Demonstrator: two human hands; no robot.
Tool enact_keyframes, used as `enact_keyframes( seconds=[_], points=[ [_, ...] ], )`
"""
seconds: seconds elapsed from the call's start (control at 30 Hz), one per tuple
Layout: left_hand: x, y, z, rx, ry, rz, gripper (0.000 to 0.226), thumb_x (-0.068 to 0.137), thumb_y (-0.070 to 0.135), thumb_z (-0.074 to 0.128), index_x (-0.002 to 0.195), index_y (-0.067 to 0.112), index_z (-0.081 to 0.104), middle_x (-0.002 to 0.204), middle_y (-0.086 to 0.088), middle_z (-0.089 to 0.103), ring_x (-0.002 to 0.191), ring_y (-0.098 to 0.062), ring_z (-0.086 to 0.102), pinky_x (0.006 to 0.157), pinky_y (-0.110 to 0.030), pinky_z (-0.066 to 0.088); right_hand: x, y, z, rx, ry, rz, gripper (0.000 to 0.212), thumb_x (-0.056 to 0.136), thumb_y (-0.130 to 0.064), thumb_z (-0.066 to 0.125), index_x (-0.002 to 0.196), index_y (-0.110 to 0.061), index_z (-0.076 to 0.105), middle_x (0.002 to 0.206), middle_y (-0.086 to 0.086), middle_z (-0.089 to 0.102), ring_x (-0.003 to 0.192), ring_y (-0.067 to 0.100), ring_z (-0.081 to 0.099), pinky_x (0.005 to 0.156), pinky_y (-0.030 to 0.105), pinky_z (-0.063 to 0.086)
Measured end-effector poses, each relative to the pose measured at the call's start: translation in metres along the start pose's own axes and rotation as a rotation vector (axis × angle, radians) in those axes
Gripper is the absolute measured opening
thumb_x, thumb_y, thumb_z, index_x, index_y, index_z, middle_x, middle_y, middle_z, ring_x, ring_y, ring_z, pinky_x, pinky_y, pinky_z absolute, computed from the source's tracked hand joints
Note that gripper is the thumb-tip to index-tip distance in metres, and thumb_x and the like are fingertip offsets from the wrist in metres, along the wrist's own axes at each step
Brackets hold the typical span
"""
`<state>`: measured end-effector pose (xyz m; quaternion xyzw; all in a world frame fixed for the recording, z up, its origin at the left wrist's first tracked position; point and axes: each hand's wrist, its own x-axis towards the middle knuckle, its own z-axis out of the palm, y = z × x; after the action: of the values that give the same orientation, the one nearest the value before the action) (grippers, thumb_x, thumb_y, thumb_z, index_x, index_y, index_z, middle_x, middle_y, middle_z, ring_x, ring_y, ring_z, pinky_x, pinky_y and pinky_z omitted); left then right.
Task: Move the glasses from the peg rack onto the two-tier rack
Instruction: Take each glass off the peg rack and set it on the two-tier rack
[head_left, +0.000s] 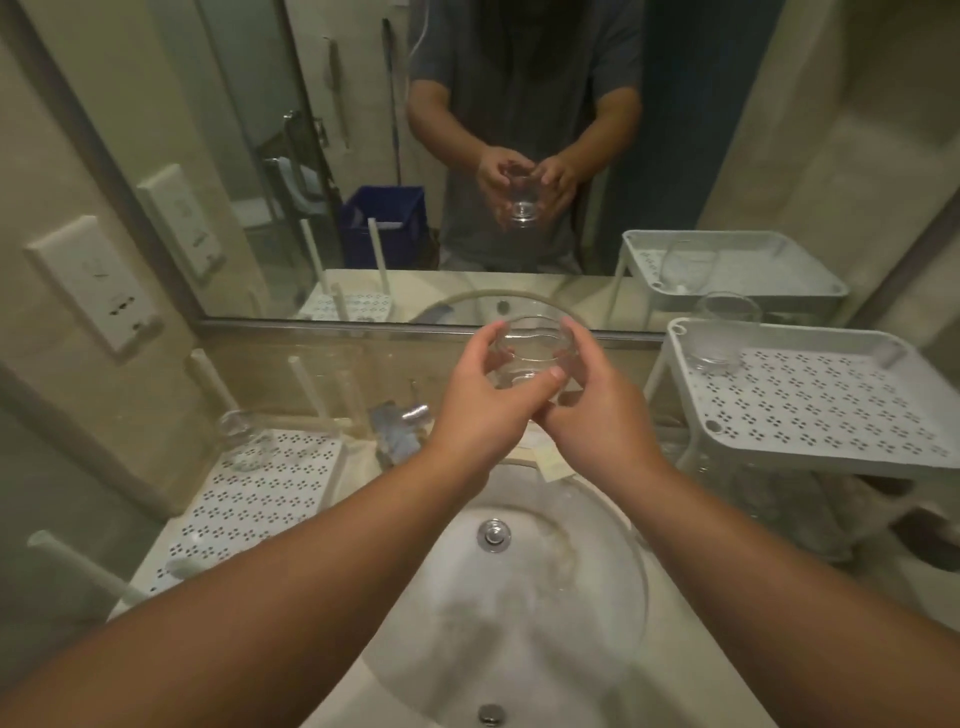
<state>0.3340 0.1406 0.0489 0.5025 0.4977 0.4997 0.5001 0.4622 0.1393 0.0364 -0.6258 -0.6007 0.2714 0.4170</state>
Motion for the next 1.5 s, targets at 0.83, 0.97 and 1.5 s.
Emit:
enact_keyframes(
  seconds=[0.83, 0.97, 1.5],
  points=[
    [0.018, 0.012, 0.254, 0.14, -0.215, -0.143, 0.092, 0.076, 0.028, 0.081, 0.154, 0.03, 0.033, 0.143, -0.003, 0.049, 0.122, -0.019, 0.057, 0.101, -0.039, 0.051, 0.034, 0.137, -0.204, -0.092, 0.251, 0.156, 0.074, 0.076, -0.022, 0.078, 0.135, -0.037, 0.038, 0.11, -0.012, 0.057, 0.093, 0.01, 0.06, 0.069, 0.026, 0.048],
    [0.02, 0.002, 0.275, 0.073, -0.2, -0.26, 0.077, 0.079, 0.02, 0.077, 0.147, 0.022, 0.039, 0.139, 0.0, 0.051, 0.115, -0.018, 0.058, 0.098, -0.037, 0.052, 0.048, 0.156, -0.217, -0.112, 0.239, 0.213, 0.075, 0.077, -0.017, 0.076, 0.138, -0.035, 0.036, 0.116, -0.007, 0.056, 0.095, 0.016, 0.061, 0.062, 0.022, 0.043],
    [0.04, -0.017, 0.297, -0.062, -0.147, -0.392, 0.08, 0.077, 0.002, 0.068, 0.151, 0.017, 0.039, 0.132, -0.002, 0.057, 0.109, -0.021, 0.063, 0.099, -0.042, 0.053, 0.09, 0.185, -0.215, -0.17, 0.15, 0.276, 0.081, 0.079, -0.02, 0.074, 0.145, -0.032, 0.03, 0.121, -0.007, 0.052, 0.097, 0.016, 0.054, 0.071, 0.03, 0.044]
  ],
)
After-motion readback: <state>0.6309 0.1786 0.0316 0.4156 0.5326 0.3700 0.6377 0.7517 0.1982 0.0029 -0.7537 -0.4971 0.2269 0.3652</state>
